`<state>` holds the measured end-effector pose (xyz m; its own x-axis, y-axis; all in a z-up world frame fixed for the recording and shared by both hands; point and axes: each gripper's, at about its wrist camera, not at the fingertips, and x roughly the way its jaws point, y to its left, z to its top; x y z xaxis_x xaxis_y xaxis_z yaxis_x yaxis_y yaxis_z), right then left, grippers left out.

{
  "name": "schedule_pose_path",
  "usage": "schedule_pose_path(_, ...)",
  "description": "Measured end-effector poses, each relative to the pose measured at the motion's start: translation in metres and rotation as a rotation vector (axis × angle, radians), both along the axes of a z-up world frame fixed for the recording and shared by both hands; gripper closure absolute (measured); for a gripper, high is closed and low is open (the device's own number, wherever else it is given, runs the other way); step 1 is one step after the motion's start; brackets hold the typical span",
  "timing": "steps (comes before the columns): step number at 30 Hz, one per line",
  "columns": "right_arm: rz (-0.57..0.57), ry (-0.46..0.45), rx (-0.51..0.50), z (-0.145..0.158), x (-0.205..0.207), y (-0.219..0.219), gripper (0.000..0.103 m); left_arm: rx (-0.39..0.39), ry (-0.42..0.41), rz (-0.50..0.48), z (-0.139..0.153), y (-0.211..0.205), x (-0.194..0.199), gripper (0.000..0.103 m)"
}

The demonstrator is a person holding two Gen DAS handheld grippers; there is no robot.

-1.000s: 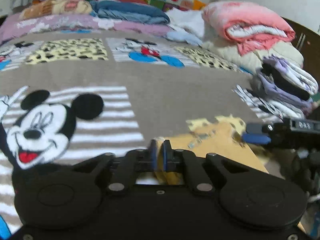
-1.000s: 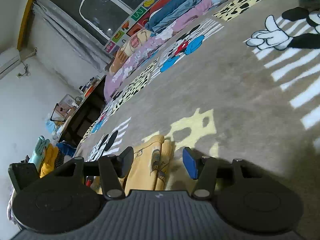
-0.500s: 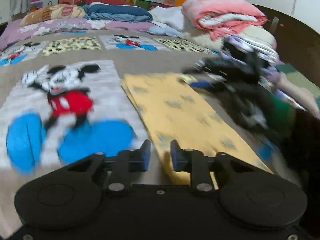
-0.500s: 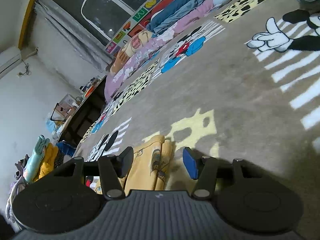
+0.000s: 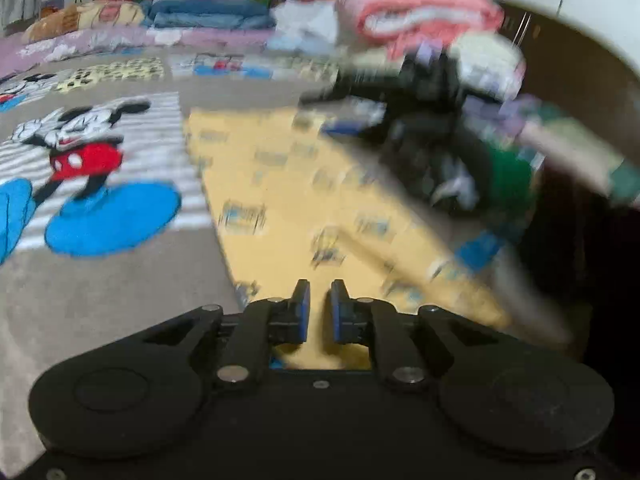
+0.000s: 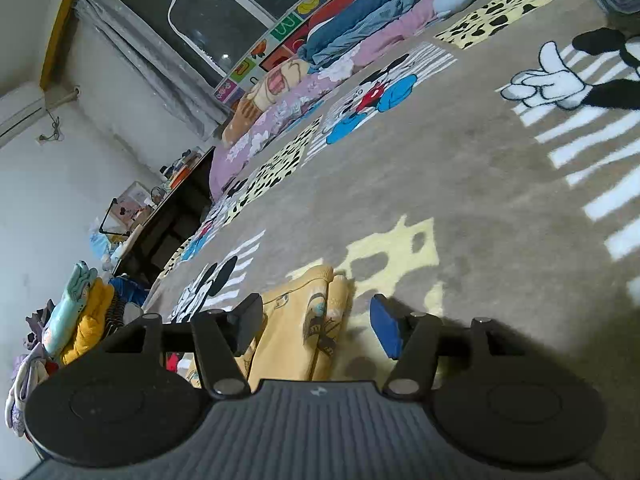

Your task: Fold clothes

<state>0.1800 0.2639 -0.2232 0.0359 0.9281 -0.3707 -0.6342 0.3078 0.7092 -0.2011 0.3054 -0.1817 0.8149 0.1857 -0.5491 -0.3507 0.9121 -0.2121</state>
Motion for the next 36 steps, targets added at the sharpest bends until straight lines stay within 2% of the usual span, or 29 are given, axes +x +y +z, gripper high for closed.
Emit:
schedule_pose_path(3,0.002,0.007,0.003,-0.001,0.001,0.000,0.043,0.049,0.024,0.096,0.006,0.012,-0.022,0.095)
schedule_pose_path(7,0.003,0.006,0.004,-0.001,0.000,0.000,0.043,0.039,0.025,0.108,0.009,0.015,-0.029,0.095)
schedule_pose_path(11,0.001,0.003,0.003,0.000,0.000,-0.001,0.043,0.043,0.034,0.055,0.009,0.004,-0.011,0.094)
schedule_pose_path(13,0.000,0.004,0.006,0.001,-0.001,-0.003,0.043,0.079,0.065,0.042,0.010,0.004,0.004,0.094)
schedule_pose_path(16,-0.001,0.015,0.011,0.002,0.000,-0.006,0.043,0.086,0.060,0.017,0.017,0.014,0.033,0.094)
schedule_pose_path(19,0.004,0.015,0.007,0.004,-0.002,-0.008,0.043,0.151,0.087,-0.012,0.022,0.028,0.069,0.094)
schedule_pose_path(22,0.010,-0.013,0.004,0.010,-0.011,-0.020,0.042,0.152,0.079,-0.002,0.024,0.032,0.076,0.093)
schedule_pose_path(26,0.065,-0.180,-0.015,0.036,-0.048,-0.052,0.043,0.148,0.065,0.013,0.028,0.038,0.082,0.088)
schedule_pose_path(28,0.102,-0.286,-0.034,0.052,-0.071,-0.069,0.043,0.150,0.058,0.027,0.028,0.033,0.075,0.078)
schedule_pose_path(31,0.197,-0.495,-0.060,0.077,-0.132,-0.097,0.046,0.165,0.045,0.058,0.023,0.010,0.044,0.077)
schedule_pose_path(33,0.255,-0.672,-0.102,0.084,-0.185,-0.115,0.048,0.174,0.037,0.079,0.020,-0.005,0.023,0.077)
schedule_pose_path(35,0.293,-0.838,-0.157,0.081,-0.234,-0.132,0.052,0.146,0.037,0.036,0.016,-0.016,0.016,0.077)
schedule_pose_path(36,0.309,-0.914,-0.185,0.078,-0.258,-0.140,0.052,0.157,0.048,0.000,0.015,-0.023,0.018,0.077)
